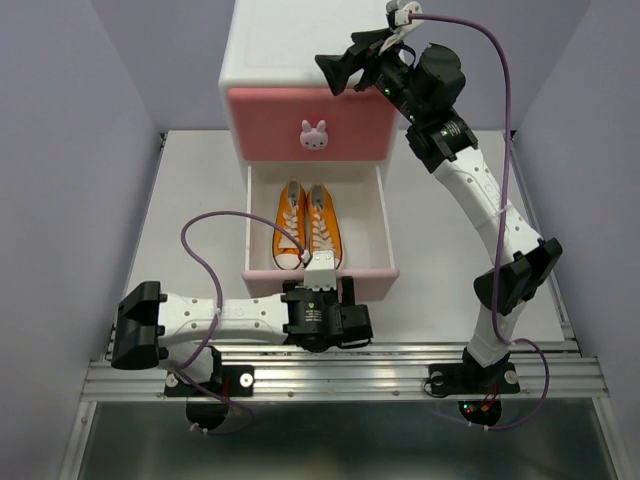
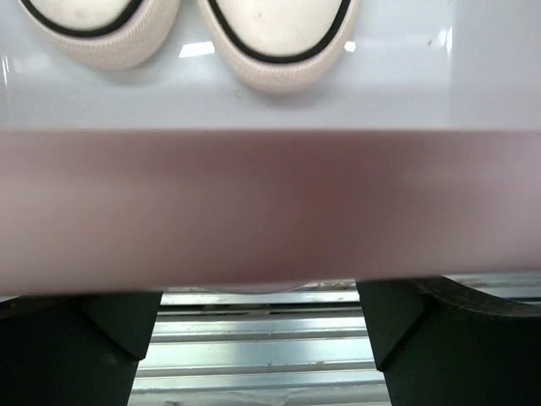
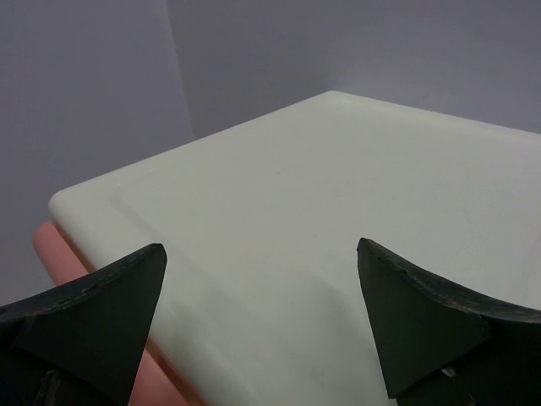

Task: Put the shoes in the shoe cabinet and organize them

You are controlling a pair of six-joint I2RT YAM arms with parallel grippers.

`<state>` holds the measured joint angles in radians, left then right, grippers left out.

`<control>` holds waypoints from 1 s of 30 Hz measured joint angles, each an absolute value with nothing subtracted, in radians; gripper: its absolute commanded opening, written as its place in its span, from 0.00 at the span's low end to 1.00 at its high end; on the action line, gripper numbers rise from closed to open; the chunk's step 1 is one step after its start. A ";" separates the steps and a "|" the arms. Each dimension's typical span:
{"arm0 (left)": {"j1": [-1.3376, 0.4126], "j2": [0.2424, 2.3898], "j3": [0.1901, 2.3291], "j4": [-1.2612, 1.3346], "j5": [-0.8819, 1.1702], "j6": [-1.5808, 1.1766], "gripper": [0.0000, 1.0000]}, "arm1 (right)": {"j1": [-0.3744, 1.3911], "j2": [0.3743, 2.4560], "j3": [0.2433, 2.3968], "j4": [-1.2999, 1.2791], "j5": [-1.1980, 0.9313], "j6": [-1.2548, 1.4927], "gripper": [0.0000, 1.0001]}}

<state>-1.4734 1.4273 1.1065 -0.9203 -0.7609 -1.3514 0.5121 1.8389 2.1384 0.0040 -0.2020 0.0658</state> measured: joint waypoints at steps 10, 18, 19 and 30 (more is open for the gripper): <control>-1.248 1.287 1.215 -0.772 -0.780 -1.174 0.99 | 0.511 1.837 2.136 0.008 -0.198 0.074 1.00; -0.986 1.369 1.175 -0.487 -0.777 -0.939 0.99 | 0.512 1.831 2.124 0.016 -0.188 0.069 1.00; -0.964 1.397 1.174 -0.461 -0.777 -0.925 0.99 | 0.512 1.830 2.120 0.020 -0.188 0.069 1.00; -0.775 1.761 1.443 -0.340 -0.782 -0.853 0.99 | 0.510 1.816 2.094 0.045 -0.184 0.066 1.00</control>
<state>-0.7753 1.7607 1.4425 -0.3401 -0.7818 -0.8528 0.5102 1.8160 2.0945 0.0452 -0.1837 0.0658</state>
